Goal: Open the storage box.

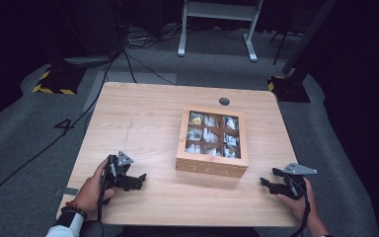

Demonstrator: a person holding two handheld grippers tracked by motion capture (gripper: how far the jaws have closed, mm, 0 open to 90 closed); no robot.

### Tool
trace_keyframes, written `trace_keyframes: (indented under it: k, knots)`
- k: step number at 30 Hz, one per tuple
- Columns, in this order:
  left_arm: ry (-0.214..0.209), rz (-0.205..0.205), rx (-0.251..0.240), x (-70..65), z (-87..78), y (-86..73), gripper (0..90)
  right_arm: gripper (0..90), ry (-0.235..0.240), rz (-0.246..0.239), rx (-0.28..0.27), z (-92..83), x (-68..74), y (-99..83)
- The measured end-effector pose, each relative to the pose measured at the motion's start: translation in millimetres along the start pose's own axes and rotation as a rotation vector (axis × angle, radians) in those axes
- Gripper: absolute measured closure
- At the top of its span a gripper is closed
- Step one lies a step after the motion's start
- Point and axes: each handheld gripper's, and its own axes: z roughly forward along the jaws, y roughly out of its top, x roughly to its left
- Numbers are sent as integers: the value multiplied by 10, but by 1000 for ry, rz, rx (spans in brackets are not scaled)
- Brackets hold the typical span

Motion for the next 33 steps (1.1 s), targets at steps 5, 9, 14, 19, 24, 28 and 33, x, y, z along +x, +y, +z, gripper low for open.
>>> trace_keyframes:
  k: [5,9,14,19,24,28,33]
  knots:
    - [-54,69,6,87,54,68,0,291,-2,-9,5,11,-1,12]
    - [-103,127,7,146,93,117,0,295,1,-9,14,28,-10,41]
    - [-130,162,5,152,129,157,1,317,30,-42,20,43,35,116]
    - [-138,185,5,136,135,167,2,311,53,-64,-25,70,86,258]
    - [-149,181,10,56,184,218,0,307,92,-85,-50,73,166,352]
    - [-170,207,9,-33,249,289,1,319,117,-105,-77,40,257,423]
    - [-197,239,9,-139,307,352,5,352,135,-122,-94,0,374,497]
